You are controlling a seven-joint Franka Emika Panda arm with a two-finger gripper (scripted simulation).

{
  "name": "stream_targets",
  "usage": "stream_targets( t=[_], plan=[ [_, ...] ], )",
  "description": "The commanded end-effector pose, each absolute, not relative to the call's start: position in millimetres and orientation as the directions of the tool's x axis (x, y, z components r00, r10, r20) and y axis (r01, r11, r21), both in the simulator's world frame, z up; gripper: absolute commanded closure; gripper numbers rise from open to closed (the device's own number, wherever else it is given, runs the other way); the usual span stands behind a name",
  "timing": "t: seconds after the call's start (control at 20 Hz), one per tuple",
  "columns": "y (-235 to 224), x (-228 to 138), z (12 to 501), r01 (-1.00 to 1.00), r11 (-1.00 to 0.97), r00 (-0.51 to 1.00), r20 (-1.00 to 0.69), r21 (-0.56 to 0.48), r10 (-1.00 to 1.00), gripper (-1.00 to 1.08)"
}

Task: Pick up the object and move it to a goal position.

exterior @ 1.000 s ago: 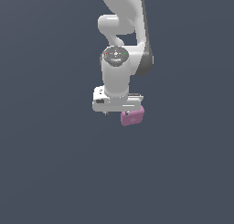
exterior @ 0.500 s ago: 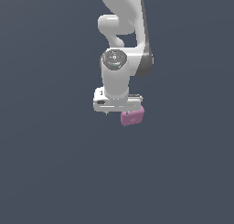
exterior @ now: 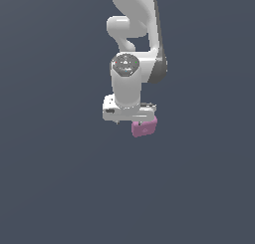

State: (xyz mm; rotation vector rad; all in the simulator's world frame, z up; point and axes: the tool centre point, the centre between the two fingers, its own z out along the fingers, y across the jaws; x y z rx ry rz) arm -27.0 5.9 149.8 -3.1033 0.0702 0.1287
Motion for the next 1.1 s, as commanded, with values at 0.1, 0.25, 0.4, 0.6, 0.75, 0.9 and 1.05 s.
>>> stream_targets(
  t=[0.1, 0.25, 0.4, 0.6, 0.75, 0.9, 1.05],
  plan=[
    [9, -28, 150, -0.094, -0.995, 0.992, -0.082, -0.027, -0.091, -0.92],
    [12, -30, 149, -0.139, -0.99, 0.987, -0.08, -0.021, -0.137, -0.92],
    [16, -31, 149, -0.193, -0.981, 0.978, -0.078, -0.015, -0.192, -0.92],
    [21, -34, 149, -0.28, -0.96, 0.958, -0.073, -0.006, -0.279, -0.92],
    [26, -36, 148, -0.345, -0.938, 0.936, -0.068, 0.0, -0.345, -0.92],
    [30, -38, 148, -0.41, -0.912, 0.91, -0.063, 0.006, -0.409, -0.92],
    [35, -40, 148, -0.472, -0.882, 0.88, -0.057, 0.01, -0.472, -0.92]
  ],
)
